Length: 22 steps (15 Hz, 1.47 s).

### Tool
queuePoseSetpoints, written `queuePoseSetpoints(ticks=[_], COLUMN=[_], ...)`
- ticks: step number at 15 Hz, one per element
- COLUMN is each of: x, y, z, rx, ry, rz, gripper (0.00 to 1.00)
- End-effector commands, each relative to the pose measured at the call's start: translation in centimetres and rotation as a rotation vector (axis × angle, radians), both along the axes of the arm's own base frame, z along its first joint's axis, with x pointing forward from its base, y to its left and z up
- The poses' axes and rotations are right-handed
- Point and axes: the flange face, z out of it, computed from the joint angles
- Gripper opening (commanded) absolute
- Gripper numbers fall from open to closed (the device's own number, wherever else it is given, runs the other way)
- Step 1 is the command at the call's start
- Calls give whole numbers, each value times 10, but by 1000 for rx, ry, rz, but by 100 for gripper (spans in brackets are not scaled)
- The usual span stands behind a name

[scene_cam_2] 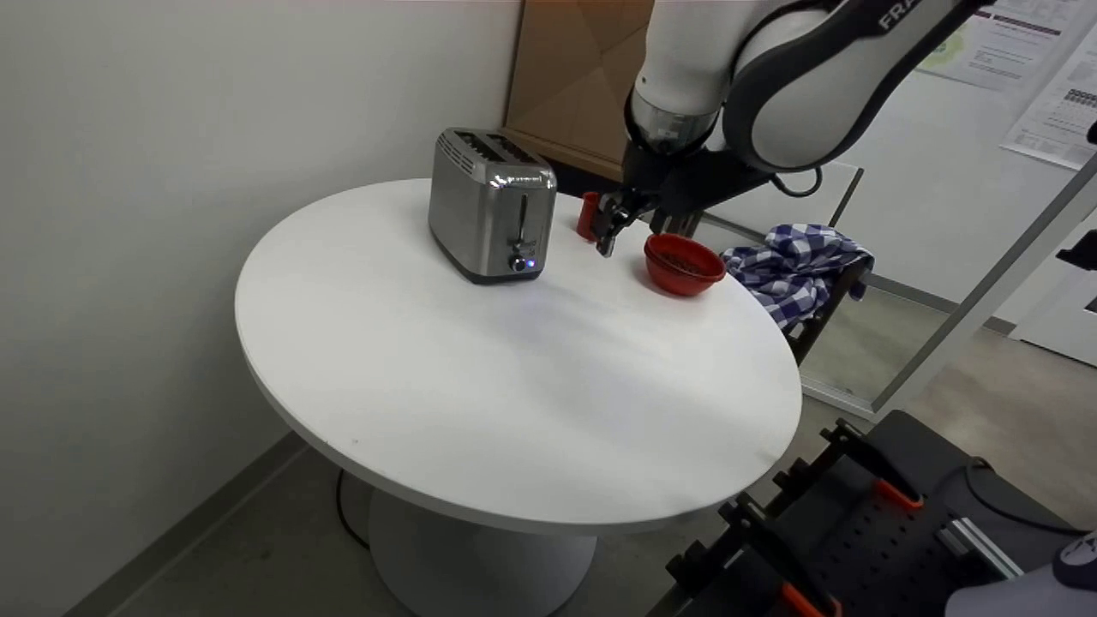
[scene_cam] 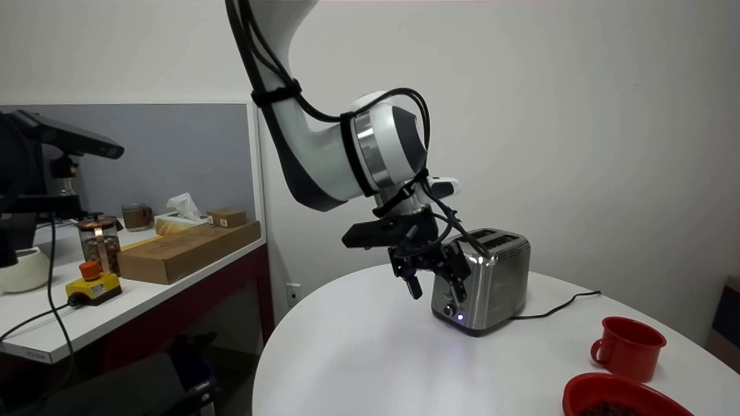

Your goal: Press a button on the toaster

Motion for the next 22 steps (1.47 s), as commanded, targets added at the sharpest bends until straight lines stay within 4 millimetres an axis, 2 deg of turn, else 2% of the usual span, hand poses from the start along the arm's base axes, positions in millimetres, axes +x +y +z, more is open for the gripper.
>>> queuePoseSetpoints(ticks=[1, 11, 22], x=[17, 50, 92], y=[-2, 3, -6], z=[-24, -64, -131], rx=[-23, 28, 3], ry=[-60, -204, -215], rz=[12, -11, -42], gripper=[100, 100, 100])
